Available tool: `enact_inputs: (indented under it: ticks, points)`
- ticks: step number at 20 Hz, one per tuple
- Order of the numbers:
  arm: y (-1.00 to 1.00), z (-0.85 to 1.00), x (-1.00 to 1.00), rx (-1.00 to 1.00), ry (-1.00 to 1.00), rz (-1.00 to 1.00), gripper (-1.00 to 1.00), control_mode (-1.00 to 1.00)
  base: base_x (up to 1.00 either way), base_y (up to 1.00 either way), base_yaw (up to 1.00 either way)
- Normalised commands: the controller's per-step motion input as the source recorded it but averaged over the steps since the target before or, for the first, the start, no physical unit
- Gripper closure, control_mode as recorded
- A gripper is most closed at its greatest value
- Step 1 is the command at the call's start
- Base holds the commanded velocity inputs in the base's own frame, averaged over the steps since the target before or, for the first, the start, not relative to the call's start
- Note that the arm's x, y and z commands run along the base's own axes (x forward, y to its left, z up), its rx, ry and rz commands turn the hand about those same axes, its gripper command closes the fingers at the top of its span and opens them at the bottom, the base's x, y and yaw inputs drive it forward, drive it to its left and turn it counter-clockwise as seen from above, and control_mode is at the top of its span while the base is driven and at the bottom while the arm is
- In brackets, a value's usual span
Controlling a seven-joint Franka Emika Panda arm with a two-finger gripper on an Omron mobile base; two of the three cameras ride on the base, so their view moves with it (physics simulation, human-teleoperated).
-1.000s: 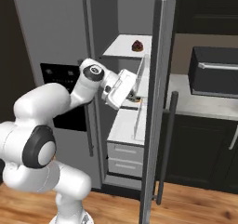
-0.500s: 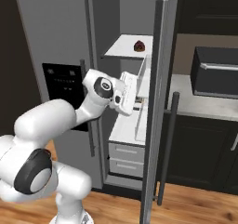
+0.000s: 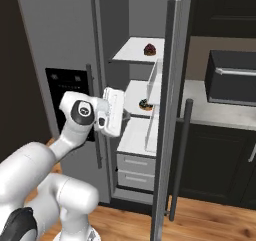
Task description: Take the cake and donut from the fridge and place them on the empty tray on the dining counter.
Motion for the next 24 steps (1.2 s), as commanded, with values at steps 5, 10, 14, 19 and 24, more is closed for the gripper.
enact_inputs:
  ticks: [5,10,14,19,24]
  points:
    - [0.48,0.13,0.00,0.03,0.12,0.14,1.00,-1.00,0.00,0.00,0.00]
    - [0.26,0.08,0.00,0.03,0.40,0.33,1.00,-1.00,0.00,0.00,0.00]
    - [0.30,0.01,-0.01,0.01,0.42,0.43,1.00,-1.00,0.00,0.00,0.00]
    - [0.44,0.00,-0.18,0.00,0.35,0.49,1.00,-1.00,0.00,0.00,0.00]
    - [0.29,-0.04,-0.22,0.00,0.28,0.43,1.00,-1.00,0.00,0.00,0.00]
